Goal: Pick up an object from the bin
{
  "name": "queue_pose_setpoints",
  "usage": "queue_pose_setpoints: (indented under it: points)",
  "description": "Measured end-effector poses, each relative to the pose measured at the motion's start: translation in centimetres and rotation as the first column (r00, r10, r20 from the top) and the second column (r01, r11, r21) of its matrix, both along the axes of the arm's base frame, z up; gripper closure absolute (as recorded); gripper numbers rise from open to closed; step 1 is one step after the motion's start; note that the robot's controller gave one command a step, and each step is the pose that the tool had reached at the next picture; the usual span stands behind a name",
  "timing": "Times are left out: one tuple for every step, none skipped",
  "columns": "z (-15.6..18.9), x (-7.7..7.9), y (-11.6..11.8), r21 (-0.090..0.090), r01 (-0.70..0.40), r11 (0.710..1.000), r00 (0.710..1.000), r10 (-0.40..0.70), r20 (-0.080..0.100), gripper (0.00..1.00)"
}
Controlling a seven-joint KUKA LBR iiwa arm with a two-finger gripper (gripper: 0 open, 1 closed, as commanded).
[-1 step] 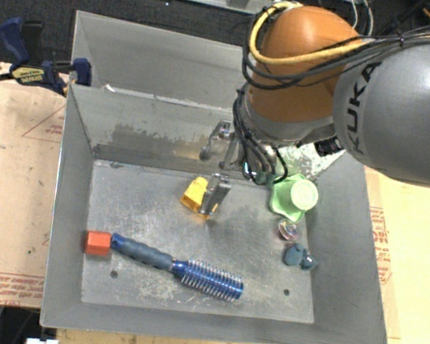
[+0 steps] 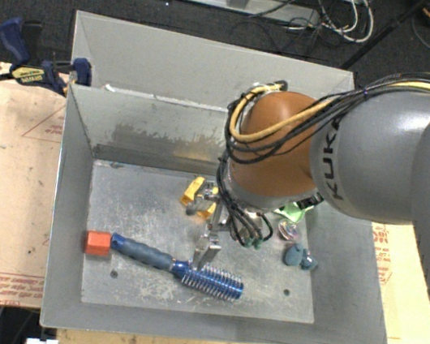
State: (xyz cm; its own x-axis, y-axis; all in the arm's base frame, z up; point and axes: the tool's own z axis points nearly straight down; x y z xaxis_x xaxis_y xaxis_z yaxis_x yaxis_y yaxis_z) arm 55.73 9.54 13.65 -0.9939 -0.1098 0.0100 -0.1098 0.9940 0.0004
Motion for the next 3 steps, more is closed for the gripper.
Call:
queue_pose_setpoints:
  points:
    - [-3.5, -5.6, -1.8, 0.002, -0.266, 0.964, 0.964, 0.266, 0.005, 0.00]
    - [-3.4, -5.4, -1.7, 0.003, -0.265, 0.964, 0.964, 0.265, 0.010, 1.00]
    - [8.5, -5.4, 0.0, 0.001, -0.220, 0.976, 0.975, 0.220, 0.018, 1.00]
